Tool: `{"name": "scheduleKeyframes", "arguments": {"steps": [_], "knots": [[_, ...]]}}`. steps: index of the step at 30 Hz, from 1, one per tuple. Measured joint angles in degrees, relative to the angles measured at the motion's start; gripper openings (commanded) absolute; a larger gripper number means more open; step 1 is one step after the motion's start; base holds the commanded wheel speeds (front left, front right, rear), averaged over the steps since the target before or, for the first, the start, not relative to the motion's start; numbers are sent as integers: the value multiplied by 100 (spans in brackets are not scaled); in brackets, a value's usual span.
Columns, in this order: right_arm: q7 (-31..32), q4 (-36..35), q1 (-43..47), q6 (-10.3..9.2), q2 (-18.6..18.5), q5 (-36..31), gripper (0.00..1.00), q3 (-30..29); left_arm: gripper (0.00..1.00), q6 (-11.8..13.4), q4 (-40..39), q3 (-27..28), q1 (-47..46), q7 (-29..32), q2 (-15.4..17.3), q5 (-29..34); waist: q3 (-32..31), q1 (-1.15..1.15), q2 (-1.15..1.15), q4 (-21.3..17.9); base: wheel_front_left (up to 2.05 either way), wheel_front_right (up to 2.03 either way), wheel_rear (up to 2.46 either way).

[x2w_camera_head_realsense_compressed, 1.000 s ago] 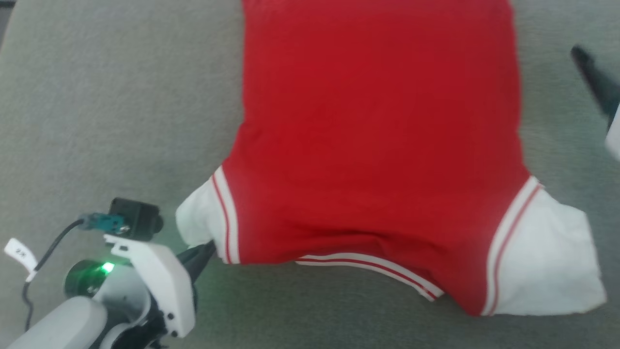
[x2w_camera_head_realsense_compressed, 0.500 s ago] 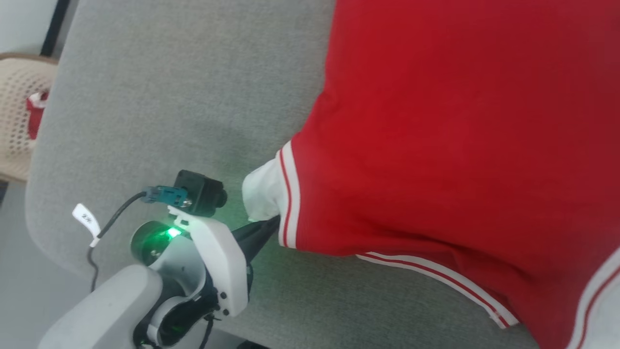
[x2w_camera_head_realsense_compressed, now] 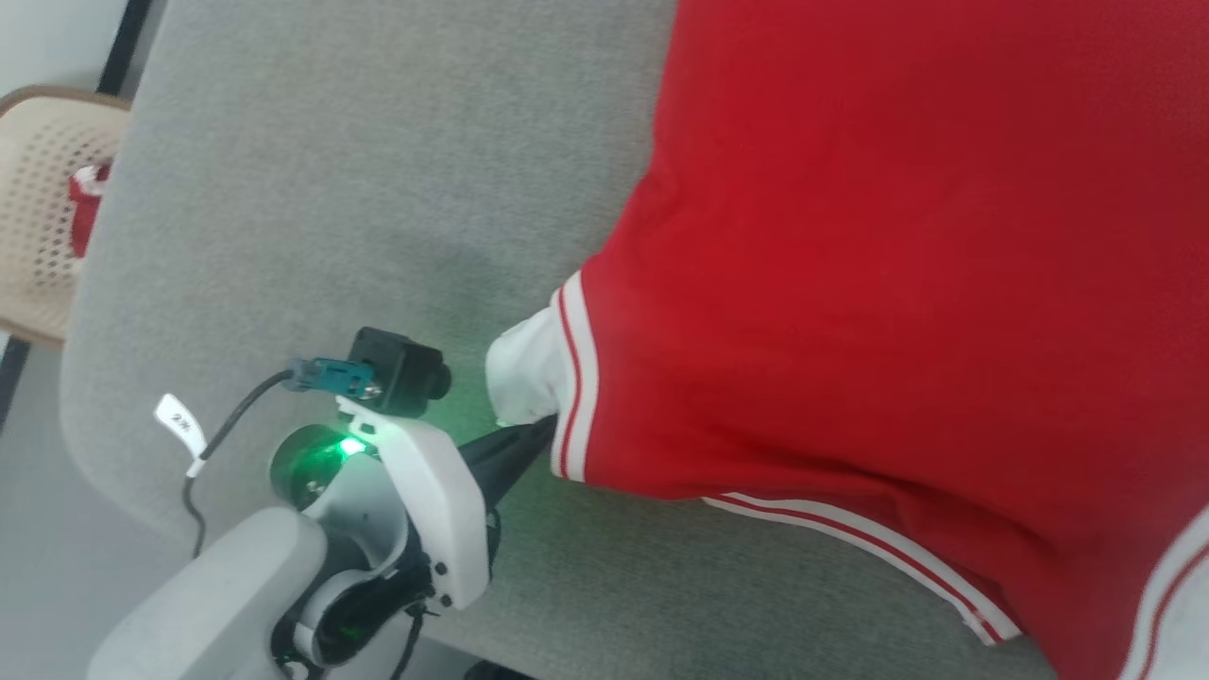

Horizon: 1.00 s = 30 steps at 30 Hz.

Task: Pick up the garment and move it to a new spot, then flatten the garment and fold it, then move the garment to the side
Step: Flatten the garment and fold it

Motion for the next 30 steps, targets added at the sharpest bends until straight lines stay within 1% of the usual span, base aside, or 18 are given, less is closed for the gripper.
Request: {"name": "scheduleKeyframes", "arguments": {"steps": [2, 5, 10, 12, 16, 20, 24, 26, 28, 30], "knots": [[24, -105, 63, -1, -12, 125, 0, 182, 0, 1, 18, 34, 29, -22, 64, -1, -47, 0, 0, -103, 0, 0, 0], [119, -476, 292, -4, -48, 426, 0, 502, 0, 55, 24, 101, 75, -38, 212, -5, -137, 0, 0, -306, 0, 0, 0], [233, -1426, 895, -5, -247, 1060, 0, 1006, 0, 216, -52, 278, 196, -30, 513, -30, -319, 0, 0, -734, 0, 0, 0], [287, -1828, 1181, -4, -336, 1341, 0, 1098, 0, 296, -96, 341, 232, -12, 643, -37, -400, 0, 0, -915, 0, 0, 0], [360, -2676, 1842, -5, -548, 1699, 0, 1233, 0, 412, -177, 425, 293, 70, 853, -48, -568, 0, 0, -1252, 0, 0, 0], [513, -3555, 2690, -4, -627, 1924, 0, 1133, 0, 525, -275, 489, 399, 110, 985, -76, -743, 0, 0, -1548, 0, 0, 0], [554, -4380, 3587, -5, -595, 1996, 0, 703, 0, 611, -386, 533, 495, 134, 1096, -113, -878, 0, 0, -1796, 0, 0, 0], [564, -4745, 4085, -5, -490, 1952, 0, 409, 0, 634, -430, 550, 536, 140, 1146, -124, -929, 0, 0, -1890, 0, 0, 0], [609, -5067, 4575, -5, -381, 1775, 0, 159, 0, 657, -478, 569, 539, 140, 1163, -145, -963, 0, 0, -1954, 0, 0, 0], [612, -5294, 5019, -5, -177, 1624, 0, -120, 0, 667, -513, 581, 563, 141, 1189, -145, -976, 0, 0, -1996, 0, 0, 0]]}}
